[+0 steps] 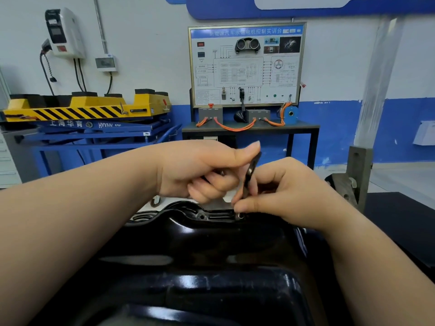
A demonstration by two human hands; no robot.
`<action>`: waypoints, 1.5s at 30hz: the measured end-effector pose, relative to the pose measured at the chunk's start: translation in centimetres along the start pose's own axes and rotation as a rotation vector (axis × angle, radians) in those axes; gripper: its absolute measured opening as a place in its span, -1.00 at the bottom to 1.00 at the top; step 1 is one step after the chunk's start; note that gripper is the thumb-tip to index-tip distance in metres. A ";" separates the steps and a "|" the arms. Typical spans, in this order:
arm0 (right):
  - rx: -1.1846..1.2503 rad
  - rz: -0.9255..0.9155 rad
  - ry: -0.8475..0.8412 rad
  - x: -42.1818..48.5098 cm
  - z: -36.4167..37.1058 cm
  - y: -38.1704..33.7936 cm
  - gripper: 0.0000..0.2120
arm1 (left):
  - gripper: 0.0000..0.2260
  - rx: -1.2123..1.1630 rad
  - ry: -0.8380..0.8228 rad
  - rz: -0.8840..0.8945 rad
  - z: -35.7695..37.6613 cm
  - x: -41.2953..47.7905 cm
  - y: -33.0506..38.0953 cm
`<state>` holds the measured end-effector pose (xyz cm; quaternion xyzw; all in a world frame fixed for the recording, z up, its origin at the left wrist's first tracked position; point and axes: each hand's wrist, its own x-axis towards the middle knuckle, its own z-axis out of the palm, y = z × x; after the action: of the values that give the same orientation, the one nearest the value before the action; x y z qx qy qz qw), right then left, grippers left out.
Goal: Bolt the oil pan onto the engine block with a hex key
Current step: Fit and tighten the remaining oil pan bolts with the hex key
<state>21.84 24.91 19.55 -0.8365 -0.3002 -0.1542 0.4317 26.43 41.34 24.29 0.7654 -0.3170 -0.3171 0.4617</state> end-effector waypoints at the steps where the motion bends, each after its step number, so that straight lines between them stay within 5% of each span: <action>1: -0.015 -0.010 0.042 0.0 0.0 0.1 -0.95 | -0.55 -0.043 0.001 0.047 -0.3 -0.3 -0.1; 6: 0.298 -0.052 0.355 0.2 -0.1 0.5 -0.85 | -0.51 -0.085 0.257 -0.003 -0.6 0.1 -0.3; 9: 0.194 0.018 0.480 0.5 0.0 1.0 -0.82 | -0.44 -0.068 0.305 -0.030 -0.3 0.2 -0.4; 20: 0.137 0.044 0.246 0.5 1.3 0.1 -0.94 | -0.45 -0.125 0.267 0.067 1.3 0.7 -0.2; 25: 0.066 0.065 0.323 0.7 1.5 0.6 -0.84 | -0.57 -0.038 0.238 0.091 1.1 0.4 -0.1; 32: 0.518 0.250 0.452 0.9 0.9 1.0 -0.72 | -0.77 0.118 0.370 0.192 -0.3 -0.9 0.4; 39: 0.746 0.253 0.334 0.9 0.9 0.5 -0.70 | -0.92 0.148 0.448 0.297 -0.1 -1.1 0.8; 45: 0.590 0.247 0.362 1.1 1.4 0.5 -0.70 | -0.92 0.656 0.395 0.211 -1.6 -2.4 1.4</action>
<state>23.01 26.20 18.98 -0.6651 -0.1472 -0.1534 0.7159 26.01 43.49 26.61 0.8816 -0.3836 0.0033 0.2749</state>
